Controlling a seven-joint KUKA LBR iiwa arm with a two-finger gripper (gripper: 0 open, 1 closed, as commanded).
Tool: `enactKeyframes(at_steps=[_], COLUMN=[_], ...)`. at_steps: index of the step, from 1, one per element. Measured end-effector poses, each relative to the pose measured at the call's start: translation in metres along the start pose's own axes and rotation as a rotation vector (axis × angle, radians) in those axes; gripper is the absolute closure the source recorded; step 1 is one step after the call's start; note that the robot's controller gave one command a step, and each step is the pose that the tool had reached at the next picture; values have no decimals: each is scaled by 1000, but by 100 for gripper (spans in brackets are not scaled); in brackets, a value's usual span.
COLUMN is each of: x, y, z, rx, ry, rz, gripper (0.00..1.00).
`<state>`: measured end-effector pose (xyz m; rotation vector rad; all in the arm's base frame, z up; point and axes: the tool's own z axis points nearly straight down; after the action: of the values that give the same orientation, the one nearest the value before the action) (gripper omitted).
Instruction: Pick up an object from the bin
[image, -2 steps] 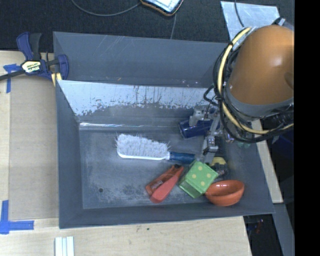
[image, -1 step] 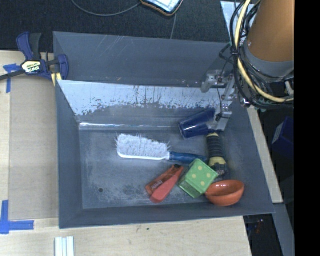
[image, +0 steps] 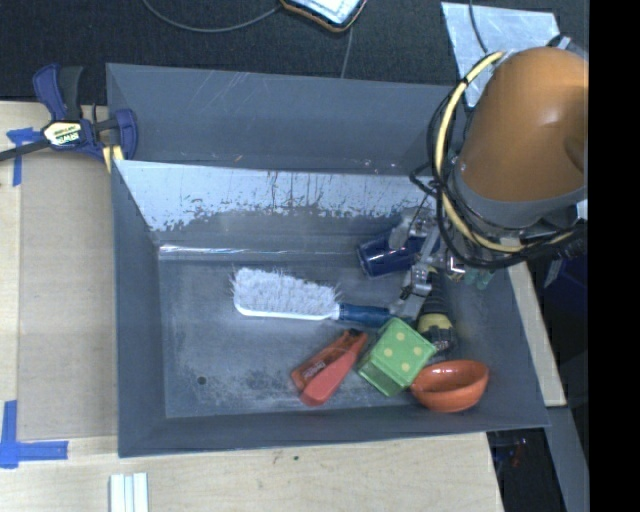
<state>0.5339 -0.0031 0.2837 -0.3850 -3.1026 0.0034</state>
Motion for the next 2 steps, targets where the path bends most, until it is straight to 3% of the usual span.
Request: enactKeyframes(at_steps=[1, 2], x=[-29, -8], y=[13, -24], z=[-55, -21], rx=[-12, -3], ry=[-64, -17], rz=[5, -11], gripper=[0, 0])
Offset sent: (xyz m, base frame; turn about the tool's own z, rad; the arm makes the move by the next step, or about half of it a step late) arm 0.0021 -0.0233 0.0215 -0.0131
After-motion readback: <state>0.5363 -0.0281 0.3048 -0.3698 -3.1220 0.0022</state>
